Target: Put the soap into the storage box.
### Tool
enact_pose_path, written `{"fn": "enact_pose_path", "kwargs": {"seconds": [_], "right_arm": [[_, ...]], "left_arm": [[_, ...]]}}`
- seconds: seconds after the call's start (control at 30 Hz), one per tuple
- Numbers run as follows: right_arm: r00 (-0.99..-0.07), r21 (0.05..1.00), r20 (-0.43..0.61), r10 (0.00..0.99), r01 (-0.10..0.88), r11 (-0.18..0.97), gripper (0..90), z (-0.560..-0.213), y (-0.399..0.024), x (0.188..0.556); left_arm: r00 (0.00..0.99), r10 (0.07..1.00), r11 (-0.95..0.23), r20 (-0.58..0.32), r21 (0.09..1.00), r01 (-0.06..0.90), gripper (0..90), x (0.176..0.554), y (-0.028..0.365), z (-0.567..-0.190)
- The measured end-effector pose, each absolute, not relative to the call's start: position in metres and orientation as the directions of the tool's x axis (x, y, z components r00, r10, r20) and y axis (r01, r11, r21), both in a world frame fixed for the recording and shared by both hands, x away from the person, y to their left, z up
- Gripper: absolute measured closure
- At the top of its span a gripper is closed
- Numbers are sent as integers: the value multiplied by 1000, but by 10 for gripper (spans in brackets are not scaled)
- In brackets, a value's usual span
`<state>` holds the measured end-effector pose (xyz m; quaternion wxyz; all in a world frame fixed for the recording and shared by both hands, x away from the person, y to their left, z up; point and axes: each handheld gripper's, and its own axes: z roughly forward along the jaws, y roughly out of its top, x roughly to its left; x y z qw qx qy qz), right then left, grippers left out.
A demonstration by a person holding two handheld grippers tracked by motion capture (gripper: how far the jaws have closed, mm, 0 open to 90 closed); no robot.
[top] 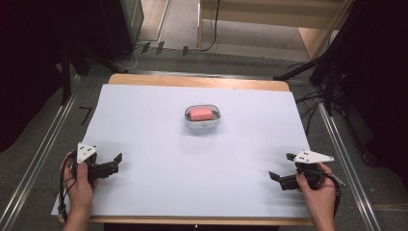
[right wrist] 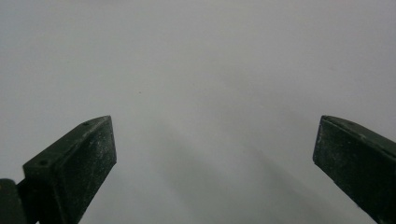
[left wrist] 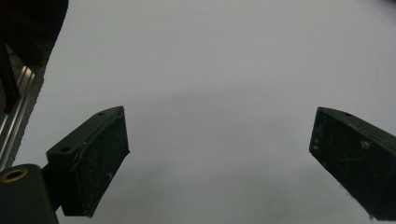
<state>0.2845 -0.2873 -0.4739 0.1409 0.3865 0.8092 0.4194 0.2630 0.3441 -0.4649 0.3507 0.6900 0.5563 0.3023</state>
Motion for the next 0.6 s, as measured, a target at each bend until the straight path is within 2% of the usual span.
{"fn": "enact_pose_path", "kwargs": {"seconds": [0.33,0.6], "right_arm": [[-602,801,115,790,526,284,7,-486,-318,270],[-520,848,188,833,514,129,12,-488,-356,252]], "left_arm": [[197,980,-136,29,818,559,55,263,343,-465],[198,979,-149,42,812,564,55,264,342,-465]]}}
